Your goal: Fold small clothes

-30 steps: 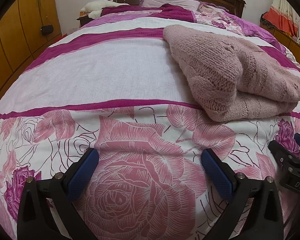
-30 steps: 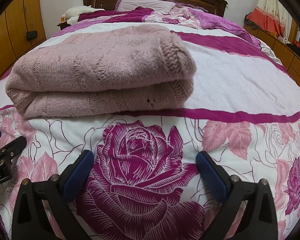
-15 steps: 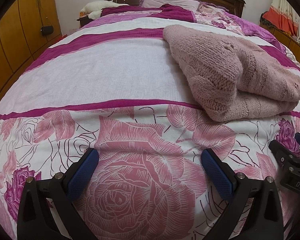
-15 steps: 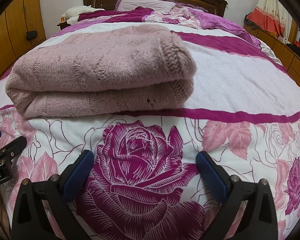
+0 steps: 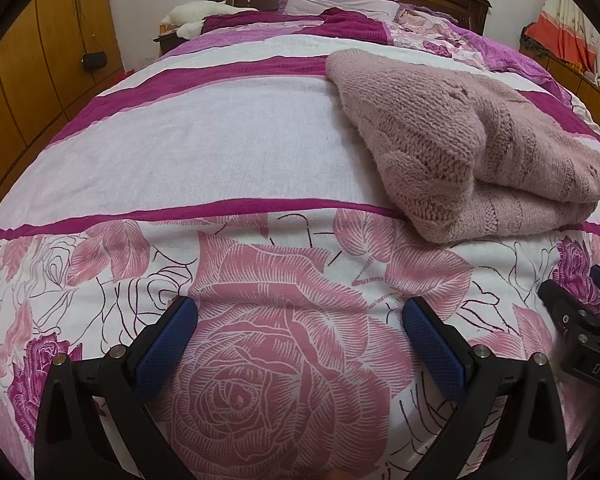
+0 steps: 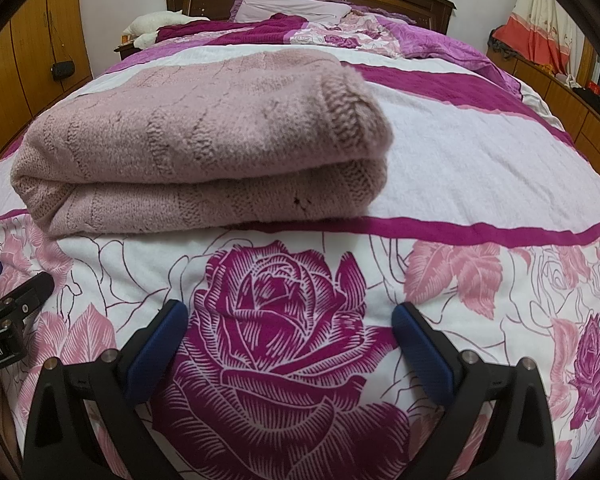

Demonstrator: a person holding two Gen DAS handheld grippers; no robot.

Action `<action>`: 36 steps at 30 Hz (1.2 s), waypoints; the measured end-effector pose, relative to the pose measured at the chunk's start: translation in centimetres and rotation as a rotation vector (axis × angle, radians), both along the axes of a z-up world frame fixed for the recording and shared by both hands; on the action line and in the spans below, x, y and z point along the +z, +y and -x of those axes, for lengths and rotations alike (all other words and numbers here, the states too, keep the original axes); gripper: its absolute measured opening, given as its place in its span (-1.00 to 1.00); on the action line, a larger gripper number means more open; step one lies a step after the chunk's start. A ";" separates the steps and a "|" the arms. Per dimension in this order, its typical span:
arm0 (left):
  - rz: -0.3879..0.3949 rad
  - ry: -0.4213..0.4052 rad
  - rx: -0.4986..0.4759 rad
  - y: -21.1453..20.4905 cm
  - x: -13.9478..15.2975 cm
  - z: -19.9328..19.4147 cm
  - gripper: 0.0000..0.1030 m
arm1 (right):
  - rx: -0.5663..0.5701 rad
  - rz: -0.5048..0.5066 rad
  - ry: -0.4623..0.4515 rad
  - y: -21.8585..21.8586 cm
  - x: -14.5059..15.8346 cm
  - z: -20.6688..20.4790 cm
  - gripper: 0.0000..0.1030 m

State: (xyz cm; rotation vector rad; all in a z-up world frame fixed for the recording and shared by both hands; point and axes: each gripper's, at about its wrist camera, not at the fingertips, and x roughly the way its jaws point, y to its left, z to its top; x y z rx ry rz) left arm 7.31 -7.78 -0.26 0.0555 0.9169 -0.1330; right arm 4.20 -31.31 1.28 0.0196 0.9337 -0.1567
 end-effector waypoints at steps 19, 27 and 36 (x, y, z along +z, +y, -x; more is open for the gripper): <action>-0.007 -0.003 0.001 -0.2 0.0 0.0 0.67 | 0.001 0.000 0.001 0.0 0.0 -0.1 0.99; -0.028 -0.004 0.005 -0.7 -0.2 -0.2 0.67 | -0.003 0.005 0.001 0.3 0.1 0.6 0.99; -0.018 -0.004 0.010 -0.7 -0.2 -0.1 0.67 | -0.004 0.007 0.002 0.3 0.1 0.5 0.99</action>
